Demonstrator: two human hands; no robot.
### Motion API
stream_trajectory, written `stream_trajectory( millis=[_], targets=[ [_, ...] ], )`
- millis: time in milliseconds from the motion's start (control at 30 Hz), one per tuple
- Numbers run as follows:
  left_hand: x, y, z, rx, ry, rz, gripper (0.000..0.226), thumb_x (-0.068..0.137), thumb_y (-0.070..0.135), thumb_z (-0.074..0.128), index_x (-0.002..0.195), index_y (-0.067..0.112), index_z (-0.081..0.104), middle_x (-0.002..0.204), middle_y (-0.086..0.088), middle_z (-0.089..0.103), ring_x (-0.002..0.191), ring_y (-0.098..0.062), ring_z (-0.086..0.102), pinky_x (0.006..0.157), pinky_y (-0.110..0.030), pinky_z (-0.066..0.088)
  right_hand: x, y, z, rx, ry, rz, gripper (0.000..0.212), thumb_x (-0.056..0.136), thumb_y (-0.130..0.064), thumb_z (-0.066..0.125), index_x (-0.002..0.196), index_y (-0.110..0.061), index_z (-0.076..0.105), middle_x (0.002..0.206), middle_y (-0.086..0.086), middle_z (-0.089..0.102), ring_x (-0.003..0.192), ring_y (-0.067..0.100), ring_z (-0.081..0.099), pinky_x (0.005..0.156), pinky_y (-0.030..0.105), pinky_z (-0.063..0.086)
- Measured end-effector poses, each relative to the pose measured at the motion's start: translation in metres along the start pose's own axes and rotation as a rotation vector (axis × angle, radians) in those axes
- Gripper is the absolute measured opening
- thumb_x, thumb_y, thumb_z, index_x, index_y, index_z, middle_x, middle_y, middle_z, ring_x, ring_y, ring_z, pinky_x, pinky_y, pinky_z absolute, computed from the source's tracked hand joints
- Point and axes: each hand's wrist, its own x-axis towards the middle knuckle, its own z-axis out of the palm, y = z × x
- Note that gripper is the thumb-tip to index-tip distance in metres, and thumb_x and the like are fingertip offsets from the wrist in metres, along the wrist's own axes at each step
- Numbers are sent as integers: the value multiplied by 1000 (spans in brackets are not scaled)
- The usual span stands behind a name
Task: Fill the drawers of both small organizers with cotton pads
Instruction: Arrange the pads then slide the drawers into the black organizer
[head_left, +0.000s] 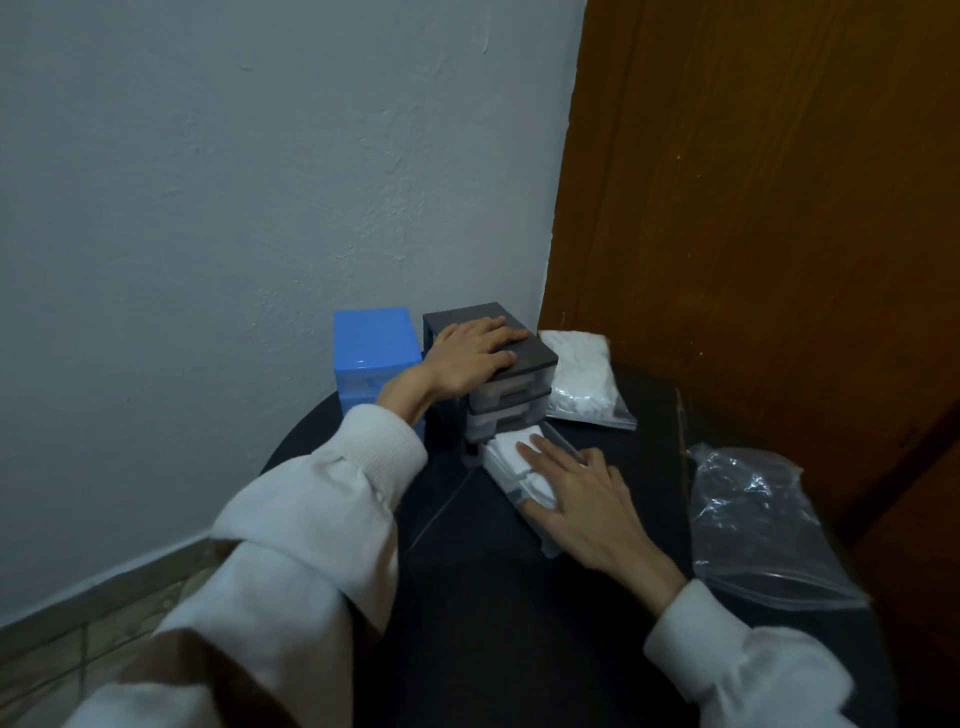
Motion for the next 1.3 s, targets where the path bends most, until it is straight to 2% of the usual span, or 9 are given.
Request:
stream_trajectory(
  millis=[200, 333, 600, 867, 1100, 1300],
  targets=[
    [-1, 3, 0, 1, -1, -19, 44, 101, 31, 32, 145, 30, 29, 156, -4, 20, 142, -20, 19, 116, -41, 11, 2, -4, 1, -29, 16, 16, 64, 91, -51, 41, 148, -37, 16, 156, -13, 12, 127, 26, 28, 103, 42, 27],
    [-1, 4, 0, 1, -11, -26, 45, 101, 31, 32, 145, 30, 29, 156, -4, 20, 142, -21, 19, 116, -42, 11, 1, -4, 3, -33, 26, -36, 64, 91, -50, 41, 148, -37, 16, 156, -15, 12, 124, 25, 29, 102, 39, 28],
    [-2, 5, 0, -7, 0, -24, 44, 101, 30, 32, 145, 29, 30, 156, -5, 21, 142, -21, 20, 116, -41, 11, -1, -4, 8, 57, 84, -14, 64, 88, -48, 50, 146, -35, 24, 155, -12, 19, 128, 25, 29, 104, 39, 30],
    [-2, 4, 0, -3, -1, -24, 44, 101, 30, 32, 145, 30, 30, 156, -5, 21, 142, -22, 21, 116, -42, 11, 5, -1, -2, 6, 28, -78, 65, 88, -49, 50, 146, -35, 24, 155, -12, 20, 122, 23, 33, 98, 35, 32],
    [-2, 4, -1, -9, -7, -20, 44, 101, 30, 32, 145, 30, 29, 156, -5, 19, 142, -22, 19, 116, -42, 10, 9, 4, -7, -7, -5, -95, 63, 90, -48, 48, 146, -35, 23, 154, -12, 20, 124, 21, 32, 98, 33, 32],
    [-2, 4, 0, -17, -9, -21, 44, 101, 30, 31, 145, 30, 29, 156, -4, 19, 143, -21, 17, 116, -42, 9, 14, -13, -3, -67, 12, 0, 58, 92, -49, 42, 145, -34, 26, 154, -11, 23, 125, 29, 32, 100, 42, 30]
  ],
)
